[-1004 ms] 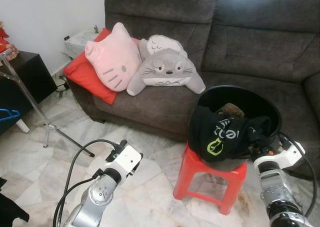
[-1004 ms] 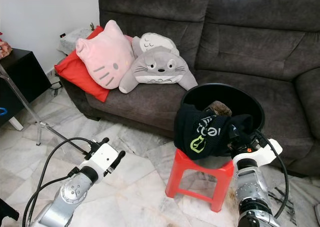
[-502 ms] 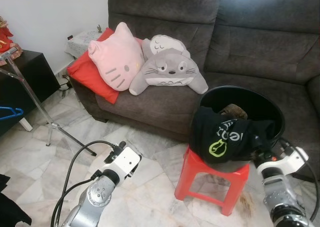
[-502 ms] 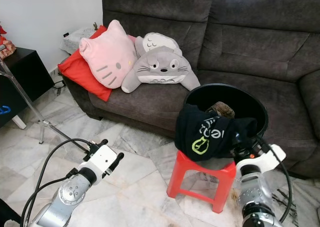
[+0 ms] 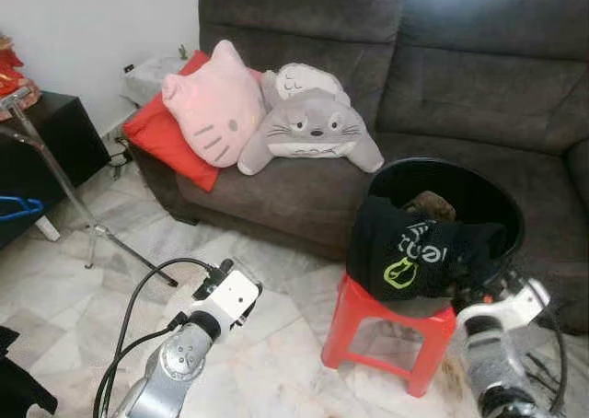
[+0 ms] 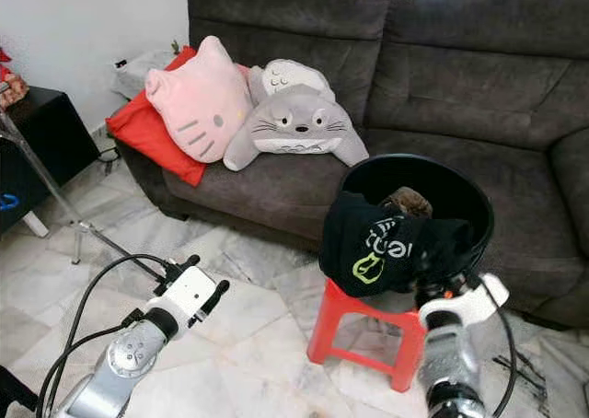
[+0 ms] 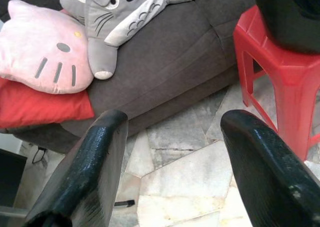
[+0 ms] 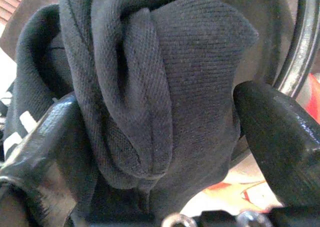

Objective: Hang hanger

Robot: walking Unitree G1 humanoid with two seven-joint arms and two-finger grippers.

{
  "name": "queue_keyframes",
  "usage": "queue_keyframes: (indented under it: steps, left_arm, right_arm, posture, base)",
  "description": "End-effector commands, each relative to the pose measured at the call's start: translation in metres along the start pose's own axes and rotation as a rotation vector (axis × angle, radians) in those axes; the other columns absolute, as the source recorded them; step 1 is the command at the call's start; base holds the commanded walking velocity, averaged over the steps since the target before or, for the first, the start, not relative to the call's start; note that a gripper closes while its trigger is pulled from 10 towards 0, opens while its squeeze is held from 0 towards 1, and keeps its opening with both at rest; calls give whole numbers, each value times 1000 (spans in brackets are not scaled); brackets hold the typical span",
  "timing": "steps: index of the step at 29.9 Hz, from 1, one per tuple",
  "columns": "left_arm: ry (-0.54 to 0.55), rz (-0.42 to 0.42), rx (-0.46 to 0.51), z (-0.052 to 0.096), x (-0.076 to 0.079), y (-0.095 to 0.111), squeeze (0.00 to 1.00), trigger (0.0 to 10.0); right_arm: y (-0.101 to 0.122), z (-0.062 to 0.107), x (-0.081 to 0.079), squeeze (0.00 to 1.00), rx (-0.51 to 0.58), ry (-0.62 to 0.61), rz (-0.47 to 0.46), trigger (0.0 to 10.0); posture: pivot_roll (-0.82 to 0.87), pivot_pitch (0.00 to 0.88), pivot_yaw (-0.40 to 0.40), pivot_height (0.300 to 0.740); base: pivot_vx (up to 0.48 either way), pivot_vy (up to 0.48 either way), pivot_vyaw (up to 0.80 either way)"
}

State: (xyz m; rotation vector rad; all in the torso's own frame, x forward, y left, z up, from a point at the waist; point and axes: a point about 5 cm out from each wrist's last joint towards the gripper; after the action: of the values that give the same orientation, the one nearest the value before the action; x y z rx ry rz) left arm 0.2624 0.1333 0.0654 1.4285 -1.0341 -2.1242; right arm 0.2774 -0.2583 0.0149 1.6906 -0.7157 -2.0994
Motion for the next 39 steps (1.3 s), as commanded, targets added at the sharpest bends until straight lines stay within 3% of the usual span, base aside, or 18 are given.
queue_keyframes:
  steps: [1,8,13,19,24,36,37,38,39]
  left_arm:
    - [-26,-39,-4,2,4,-1,0,10000]
    - [-34,-34,-5,3,7,-2,0,10000]
    - [-41,-35,-3,2,9,-1,0,10000]
    - [-44,-38,2,1,11,0,0,10000]
    - [-36,-40,3,0,10,-1,0,10000]
    - [-45,-40,7,1,13,-1,0,10000]
    - [-44,-40,8,1,13,-1,0,10000]
    - [-44,-40,9,1,13,-1,0,10000]
    - [-44,-40,9,1,13,-1,0,10000]
  right_arm:
    - [-10,12,13,0,-36,-50,-6,10000]
    - [-13,27,23,0,-46,-14,-7,10000]
    - [-11,28,13,0,-74,112,5,10000]
    - [-3,24,12,0,-51,95,10,10000]
    - [-5,21,-6,0,-60,192,-1,10000]
    - [-7,23,-5,0,-54,144,-6,10000]
    - [-7,22,-7,0,-51,146,-9,8157]
    - [-7,21,-10,0,-49,148,-10,2941]
    - [-7,21,-10,0,-49,148,-10,0]
  posture:
    - [-3,0,30,740]
    - [-13,0,31,740]
    - [-30,0,28,740]
    - [-35,0,29,740]
    - [-32,0,24,740]
    - [-37,0,26,740]
    - [-35,0,23,740]
    - [-35,0,23,740]
    - [-35,0,23,740]
  base:
    - [0,0,0]
    - [0,0,0]
    - [0,0,0]
    - [0,0,0]
    - [0,0,0]
    - [0,0,0]
    - [0,0,0]
    - [0,0,0]
    - [0,0,0]
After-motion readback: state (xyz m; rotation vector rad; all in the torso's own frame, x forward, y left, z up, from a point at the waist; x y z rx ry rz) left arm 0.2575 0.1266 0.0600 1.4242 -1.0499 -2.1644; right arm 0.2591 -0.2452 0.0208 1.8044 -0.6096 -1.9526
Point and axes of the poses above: a point about 5 cm out from each wrist's last joint towards the gripper, its own z axis pointing back from the gripper into the wrist, its own y axis along the axis of the wrist's last joint, x = y × z, and after that the axes turned 7 degrees about -z, right-handed
